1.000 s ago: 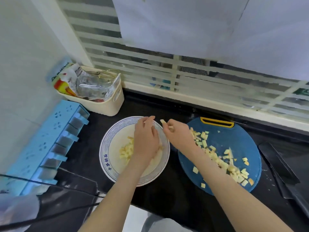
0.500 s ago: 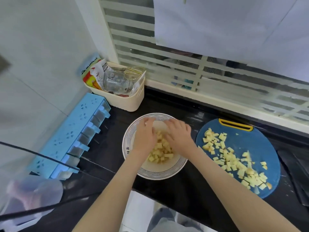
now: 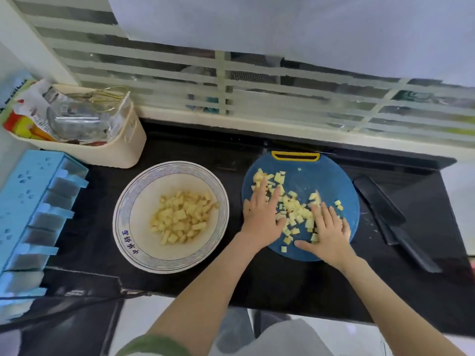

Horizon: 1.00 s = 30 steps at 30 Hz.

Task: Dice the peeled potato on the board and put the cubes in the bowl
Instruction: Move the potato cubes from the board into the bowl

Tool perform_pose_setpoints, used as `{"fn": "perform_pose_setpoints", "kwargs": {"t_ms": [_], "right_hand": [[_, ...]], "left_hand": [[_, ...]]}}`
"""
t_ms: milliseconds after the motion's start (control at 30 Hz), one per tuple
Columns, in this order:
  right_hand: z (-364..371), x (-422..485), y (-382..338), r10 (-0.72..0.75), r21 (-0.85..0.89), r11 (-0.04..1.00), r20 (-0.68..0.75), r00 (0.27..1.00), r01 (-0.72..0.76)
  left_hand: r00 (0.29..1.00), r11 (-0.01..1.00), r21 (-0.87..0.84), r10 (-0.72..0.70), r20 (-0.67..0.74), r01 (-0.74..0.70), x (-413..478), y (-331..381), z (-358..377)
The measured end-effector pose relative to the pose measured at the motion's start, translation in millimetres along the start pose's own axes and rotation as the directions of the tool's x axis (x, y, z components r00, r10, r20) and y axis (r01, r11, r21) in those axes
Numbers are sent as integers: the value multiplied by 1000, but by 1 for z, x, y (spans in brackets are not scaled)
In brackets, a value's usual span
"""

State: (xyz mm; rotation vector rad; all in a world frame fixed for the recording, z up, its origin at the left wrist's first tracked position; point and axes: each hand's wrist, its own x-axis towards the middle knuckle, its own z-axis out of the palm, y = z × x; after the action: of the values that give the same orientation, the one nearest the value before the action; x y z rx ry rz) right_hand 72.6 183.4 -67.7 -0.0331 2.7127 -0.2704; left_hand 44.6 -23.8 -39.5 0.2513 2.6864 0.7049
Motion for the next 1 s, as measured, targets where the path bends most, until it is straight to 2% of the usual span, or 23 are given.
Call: {"fn": "perform_pose_setpoints", "kwargs": {"t_ms": [100,233,300,400,467,600,767,900,1000], "right_hand": [[13,1,3,-53,3,999,-46,998,53],[17,26,-8,-108,22,993,-203,973,115],[15,43,-14,-158,27,985,-234,959,169],[5,67,-22,-234,15,970,-232,944,245],[-4,82,-26,-316,-21,948,-174,933,317],[-15,99,-35,-518,-93,855,-114,848,510],[-9,98,-40,-565,-200,825,-291,772,528],[-17,101,-51,-454,-134,891,-260,852,434],[-29,101,-63,-356,-187,927,-158,921,326]], "left_hand": [[993,993,25,-116,15,115,8,-3,21],[989,991,19,-129,-77,130,16,-2,35],[978,988,-26,-153,-144,151,20,0,40],[959,983,-92,-176,-223,159,25,1,44],[941,976,-163,-187,-281,145,27,4,43],[904,936,-329,-247,-349,129,32,7,35],[854,911,-379,-324,-407,165,41,8,27],[864,942,-294,-282,-418,165,43,6,23],[864,947,-266,-280,-417,179,41,6,15]]}}
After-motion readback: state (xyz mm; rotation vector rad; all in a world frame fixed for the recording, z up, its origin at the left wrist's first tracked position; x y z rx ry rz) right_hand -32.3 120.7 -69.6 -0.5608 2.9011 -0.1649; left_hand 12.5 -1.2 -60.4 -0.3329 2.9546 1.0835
